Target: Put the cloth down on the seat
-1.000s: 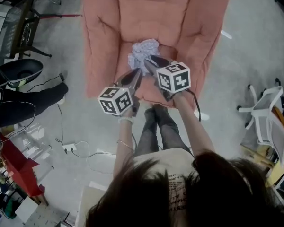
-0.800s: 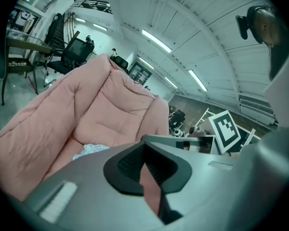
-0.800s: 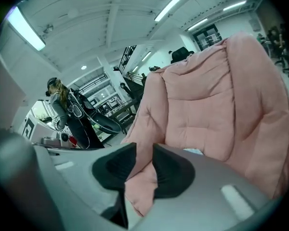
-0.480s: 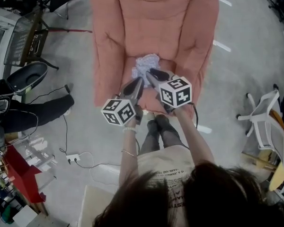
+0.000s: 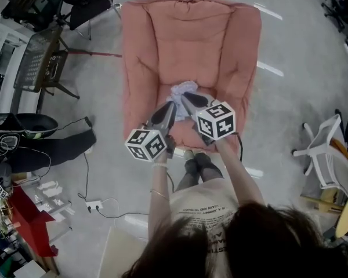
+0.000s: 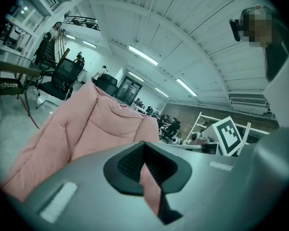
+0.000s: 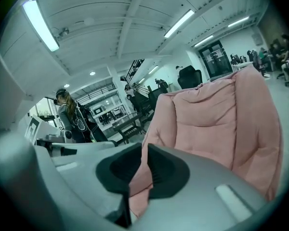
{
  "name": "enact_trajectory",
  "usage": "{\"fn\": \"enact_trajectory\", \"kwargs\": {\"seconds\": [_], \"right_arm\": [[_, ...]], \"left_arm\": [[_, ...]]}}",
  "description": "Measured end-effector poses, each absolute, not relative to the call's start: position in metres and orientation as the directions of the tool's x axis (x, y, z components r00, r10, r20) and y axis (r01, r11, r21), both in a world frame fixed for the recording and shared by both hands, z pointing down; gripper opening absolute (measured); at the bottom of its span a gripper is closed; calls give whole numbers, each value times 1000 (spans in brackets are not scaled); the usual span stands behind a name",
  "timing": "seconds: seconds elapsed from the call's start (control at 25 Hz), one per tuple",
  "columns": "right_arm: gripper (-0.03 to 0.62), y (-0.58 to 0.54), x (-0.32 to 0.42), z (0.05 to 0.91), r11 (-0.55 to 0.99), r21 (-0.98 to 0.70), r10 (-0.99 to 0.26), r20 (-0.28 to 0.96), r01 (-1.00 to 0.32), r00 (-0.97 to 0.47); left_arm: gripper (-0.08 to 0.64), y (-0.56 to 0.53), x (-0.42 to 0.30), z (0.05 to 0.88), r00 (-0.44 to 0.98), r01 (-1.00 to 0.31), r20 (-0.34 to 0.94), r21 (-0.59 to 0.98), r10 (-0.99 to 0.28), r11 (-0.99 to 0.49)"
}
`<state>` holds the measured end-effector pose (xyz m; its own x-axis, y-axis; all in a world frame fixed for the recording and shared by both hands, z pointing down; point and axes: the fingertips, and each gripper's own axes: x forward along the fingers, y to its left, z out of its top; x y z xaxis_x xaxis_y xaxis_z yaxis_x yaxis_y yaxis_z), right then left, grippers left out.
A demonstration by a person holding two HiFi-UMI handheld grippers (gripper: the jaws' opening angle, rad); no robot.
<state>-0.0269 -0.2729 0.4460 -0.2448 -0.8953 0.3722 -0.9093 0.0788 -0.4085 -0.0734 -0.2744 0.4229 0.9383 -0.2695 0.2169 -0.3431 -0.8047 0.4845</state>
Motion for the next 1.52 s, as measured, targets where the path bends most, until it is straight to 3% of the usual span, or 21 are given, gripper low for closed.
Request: {"fn": "enact_trajectory", "kwargs": {"seconds": [0.44, 1.52], "right_arm": [[3, -261, -35, 417, 108, -363, -903, 353, -925, -244], [2, -252, -45, 397, 192, -329, -906, 302, -925, -296]], "left_arm": [[-2, -261, -80, 399, 952, -301, 197, 447, -236, -842], [-2, -252, -83, 386, 954, -292, 183, 396, -237, -870]]}}
